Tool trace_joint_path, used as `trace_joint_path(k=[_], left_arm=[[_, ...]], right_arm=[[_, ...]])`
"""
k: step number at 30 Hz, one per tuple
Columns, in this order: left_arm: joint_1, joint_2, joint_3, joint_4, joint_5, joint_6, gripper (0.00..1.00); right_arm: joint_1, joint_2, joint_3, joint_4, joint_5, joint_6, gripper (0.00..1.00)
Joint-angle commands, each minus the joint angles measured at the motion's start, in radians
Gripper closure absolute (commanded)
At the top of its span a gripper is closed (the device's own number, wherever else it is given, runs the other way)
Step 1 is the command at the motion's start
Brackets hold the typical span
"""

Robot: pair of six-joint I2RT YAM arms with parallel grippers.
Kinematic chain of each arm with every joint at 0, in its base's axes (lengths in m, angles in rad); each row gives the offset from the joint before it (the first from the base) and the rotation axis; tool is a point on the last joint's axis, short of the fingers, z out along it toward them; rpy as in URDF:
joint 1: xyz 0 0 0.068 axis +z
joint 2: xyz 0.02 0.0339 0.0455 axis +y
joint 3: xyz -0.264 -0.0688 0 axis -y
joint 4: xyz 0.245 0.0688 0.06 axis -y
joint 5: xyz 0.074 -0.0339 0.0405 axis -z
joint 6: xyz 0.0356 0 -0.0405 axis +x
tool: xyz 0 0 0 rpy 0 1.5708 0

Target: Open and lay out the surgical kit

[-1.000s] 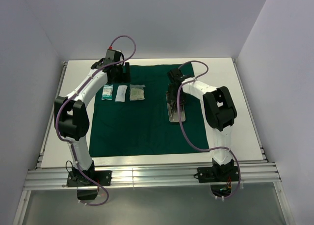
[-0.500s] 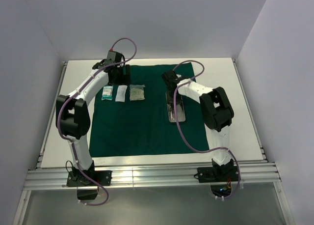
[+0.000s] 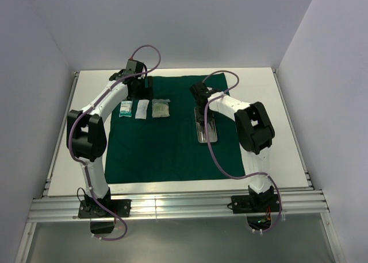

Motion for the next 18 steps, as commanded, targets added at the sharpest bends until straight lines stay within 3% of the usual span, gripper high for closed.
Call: trace_joint_path(k=[1,18], left_arm=[[0.003,0.002,0.046,-0.001,-0.008,0.01,0.05],[0.003,0.016,0.047,0.011,-0.002,0.005,0.05]], right_arm=[[-0.008,-0.041,-0.013,-0.072,-0.006,-0.03,1.0],[-0.008,-0.144,-0.012,-0.098,-0.021,-0.054,1.0]])
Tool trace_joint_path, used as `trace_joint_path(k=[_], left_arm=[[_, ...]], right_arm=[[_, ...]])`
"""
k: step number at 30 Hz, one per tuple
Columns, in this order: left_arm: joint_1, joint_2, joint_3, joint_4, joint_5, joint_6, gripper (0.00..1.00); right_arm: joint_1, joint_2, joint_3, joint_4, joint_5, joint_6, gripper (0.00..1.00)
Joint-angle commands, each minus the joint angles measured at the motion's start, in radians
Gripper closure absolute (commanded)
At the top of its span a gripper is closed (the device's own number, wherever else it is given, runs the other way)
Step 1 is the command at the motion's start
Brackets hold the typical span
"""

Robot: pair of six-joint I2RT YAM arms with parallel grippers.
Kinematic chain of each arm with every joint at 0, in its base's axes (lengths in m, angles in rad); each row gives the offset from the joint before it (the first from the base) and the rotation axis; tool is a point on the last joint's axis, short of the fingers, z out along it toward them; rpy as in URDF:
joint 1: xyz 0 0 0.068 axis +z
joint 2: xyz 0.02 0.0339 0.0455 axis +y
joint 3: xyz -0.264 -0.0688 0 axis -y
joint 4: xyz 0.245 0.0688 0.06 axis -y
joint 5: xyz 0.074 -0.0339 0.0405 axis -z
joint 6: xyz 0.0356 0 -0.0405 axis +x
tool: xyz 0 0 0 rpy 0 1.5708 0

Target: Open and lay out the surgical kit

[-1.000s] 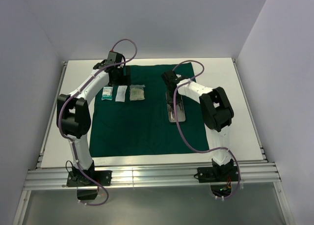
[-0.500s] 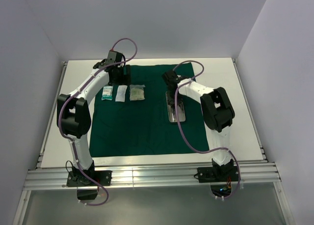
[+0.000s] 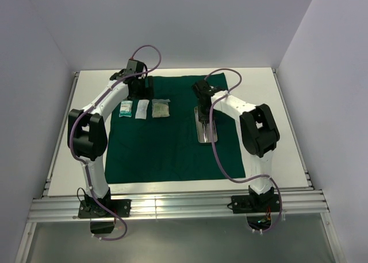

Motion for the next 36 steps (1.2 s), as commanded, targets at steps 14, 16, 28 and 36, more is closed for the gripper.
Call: trace_joint_path(k=[14,16,28,36], left_arm=[[0.018,-0.007,0.018,0.011,0.006,-0.017,0.05],[0.025,-0.013,0.005,0.014,0.006,-0.017,0.05],[0.032,-0.039,-0.038,0.031,0.003,-0.015,0.05],[0.066,-0.071,-0.064,0.038,0.017,-0.047,0.05]], right_arm=[[0.049,-0.157,-0.002,-0.027,-0.007,-0.016,1.0],[0.052,-0.165,-0.007,-0.031,-0.007,-0.013,1.0],[0.105,-0.312,0.02,-0.029,-0.038,-0.022,1.0],[0.176,-0.296,0.077,-0.021,-0.136,0.001,1.0]])
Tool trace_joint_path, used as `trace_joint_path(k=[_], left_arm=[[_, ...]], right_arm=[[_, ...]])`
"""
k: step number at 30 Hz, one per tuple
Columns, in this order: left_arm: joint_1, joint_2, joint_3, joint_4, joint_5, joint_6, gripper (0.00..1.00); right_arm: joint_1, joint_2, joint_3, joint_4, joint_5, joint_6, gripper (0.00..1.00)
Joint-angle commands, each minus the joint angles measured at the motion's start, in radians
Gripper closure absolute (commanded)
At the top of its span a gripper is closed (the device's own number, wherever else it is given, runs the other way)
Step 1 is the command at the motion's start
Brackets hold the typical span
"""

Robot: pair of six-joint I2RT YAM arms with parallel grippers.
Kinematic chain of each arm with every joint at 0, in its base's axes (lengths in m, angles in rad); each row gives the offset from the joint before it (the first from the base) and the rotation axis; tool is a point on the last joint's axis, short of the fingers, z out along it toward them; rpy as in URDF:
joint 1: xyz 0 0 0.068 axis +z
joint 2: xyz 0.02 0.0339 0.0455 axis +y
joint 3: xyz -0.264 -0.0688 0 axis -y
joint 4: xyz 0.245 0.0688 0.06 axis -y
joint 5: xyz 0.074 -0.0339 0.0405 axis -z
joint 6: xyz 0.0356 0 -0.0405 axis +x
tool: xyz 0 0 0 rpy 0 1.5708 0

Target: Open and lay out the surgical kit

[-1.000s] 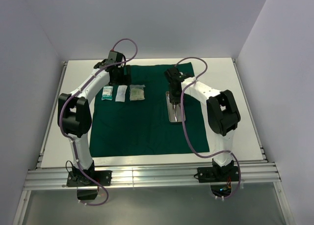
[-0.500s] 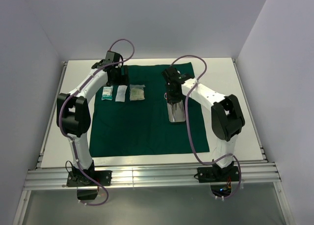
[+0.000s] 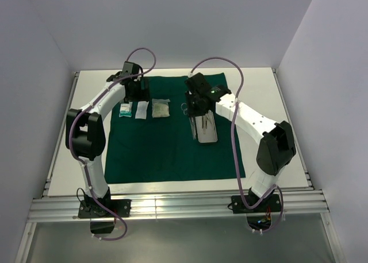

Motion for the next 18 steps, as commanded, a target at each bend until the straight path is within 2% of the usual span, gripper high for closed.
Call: trace_joint_path(k=[1,5,11,18], left_arm=[[0.036,-0.082,-0.031,0.033,0.025,-0.037,0.05],[0.082,-0.16,-0.093,0.072,0.096,-0.051,0.04],[0.134,-0.222,-0.168,0.087,0.1,-0.043,0.04],[0.173,-0.223,-0.18,0.078,0.102,-0.023,0.04]], right_arm=[[0.039,0.0,0.055,0.013,-0.068,0.019,1.0],[0.077,0.105,0.114,0.036,-0.114,0.021,1.0],[0.094,0.233,0.171,0.067,-0.095,0.048,1.0],[0.094,0.285,0.118,0.079,-0.125,0.074,1.0]])
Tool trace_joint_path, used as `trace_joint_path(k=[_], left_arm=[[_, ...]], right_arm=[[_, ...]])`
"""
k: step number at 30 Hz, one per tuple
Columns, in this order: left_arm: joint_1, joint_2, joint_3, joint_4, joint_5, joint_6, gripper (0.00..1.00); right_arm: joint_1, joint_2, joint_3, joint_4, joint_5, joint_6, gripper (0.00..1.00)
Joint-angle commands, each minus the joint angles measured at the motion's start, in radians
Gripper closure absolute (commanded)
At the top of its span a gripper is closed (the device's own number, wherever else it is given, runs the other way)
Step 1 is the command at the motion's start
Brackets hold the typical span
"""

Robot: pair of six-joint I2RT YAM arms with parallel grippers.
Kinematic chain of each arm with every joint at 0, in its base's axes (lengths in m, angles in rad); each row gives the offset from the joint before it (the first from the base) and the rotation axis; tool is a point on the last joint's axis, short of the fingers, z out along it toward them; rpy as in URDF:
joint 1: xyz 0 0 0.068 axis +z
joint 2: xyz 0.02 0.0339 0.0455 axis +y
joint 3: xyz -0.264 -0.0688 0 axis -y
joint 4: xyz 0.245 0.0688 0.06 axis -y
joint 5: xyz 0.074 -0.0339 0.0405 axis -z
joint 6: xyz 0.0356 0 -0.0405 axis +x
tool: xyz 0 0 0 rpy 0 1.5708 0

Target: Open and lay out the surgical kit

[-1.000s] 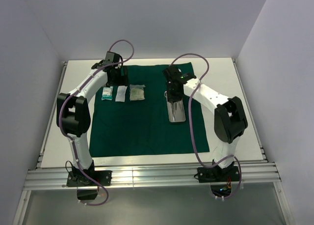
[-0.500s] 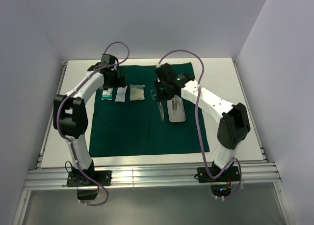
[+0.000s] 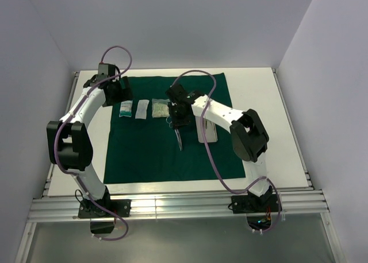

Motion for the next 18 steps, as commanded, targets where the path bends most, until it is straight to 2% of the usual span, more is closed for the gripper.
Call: trace_joint_path(k=[1,2,4,6,12,15,18], left_arm=[[0.013,-0.03,-0.002,0.02,0.021,0.006,0.04],[0.015,-0.027,0.001,0.022,0.021,0.006,0.04],[0.016,-0.021,0.011,0.023,0.022,0.006,0.04],[0.016,-0.009,0.023,0.02,0.026,0.008,0.04],[0.016,0.023,0.067,0.01,0.026,0.006,0.04],[0.016,0.036,0.084,0.011,0.024,0.011,0.04],[0.016,0.043,0.089,0.013,0.035,0.009,0.04]], right_arm=[[-0.002,0.004,0.0,0.036,-0.02,0.027,1.0],[-0.002,0.009,0.0,0.034,-0.02,0.029,0.99],[-0.008,0.02,-0.017,0.043,-0.018,0.03,0.89],[-0.017,0.032,-0.02,0.04,-0.024,0.033,0.86],[-0.039,0.058,-0.042,0.036,-0.029,0.035,0.82],[-0.044,0.064,-0.04,0.036,-0.035,0.01,0.66],[-0.047,0.032,-0.049,0.048,-0.031,-0.017,0.39]])
